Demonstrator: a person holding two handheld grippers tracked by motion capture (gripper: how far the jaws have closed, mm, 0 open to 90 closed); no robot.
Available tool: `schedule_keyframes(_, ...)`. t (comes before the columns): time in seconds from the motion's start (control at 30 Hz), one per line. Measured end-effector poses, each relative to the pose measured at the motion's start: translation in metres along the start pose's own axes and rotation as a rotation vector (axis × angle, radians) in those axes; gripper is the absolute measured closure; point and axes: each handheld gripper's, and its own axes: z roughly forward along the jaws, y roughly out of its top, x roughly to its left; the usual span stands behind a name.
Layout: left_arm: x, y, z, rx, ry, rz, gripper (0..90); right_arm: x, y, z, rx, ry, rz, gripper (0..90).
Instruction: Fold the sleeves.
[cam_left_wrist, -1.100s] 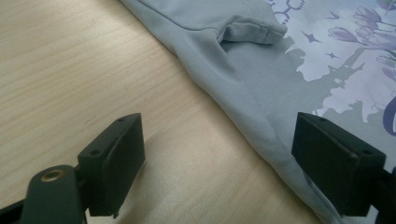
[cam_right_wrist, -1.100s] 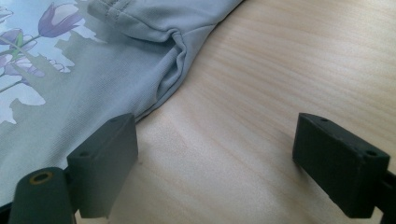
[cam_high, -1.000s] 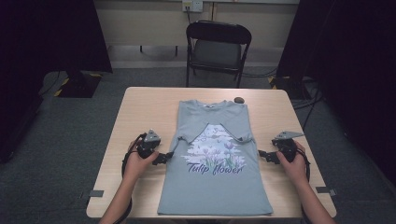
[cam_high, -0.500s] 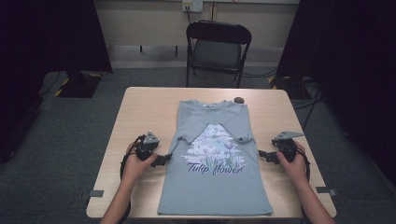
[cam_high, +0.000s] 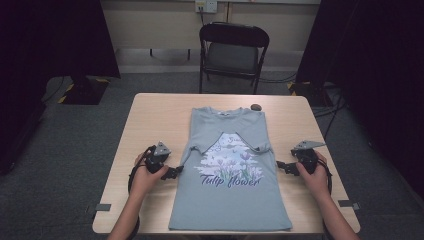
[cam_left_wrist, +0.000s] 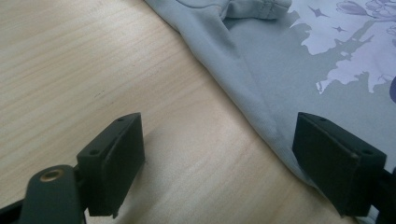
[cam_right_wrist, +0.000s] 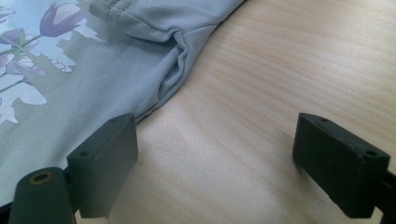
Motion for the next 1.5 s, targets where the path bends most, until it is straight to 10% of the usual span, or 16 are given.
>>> schedule_keyframes(1.2,0.001,0.000,0.000,0.004,0.000,0.003,14.8,0.001,-0.001,-0.002,0.001,0.001,0.003,13.3)
schedule_keyframes(1.5,0.004,0.010,-0.003,-0.052,0.001,-0.031,15.7,0.001,0.010,-0.018,-0.095,0.025,0.050,15.8)
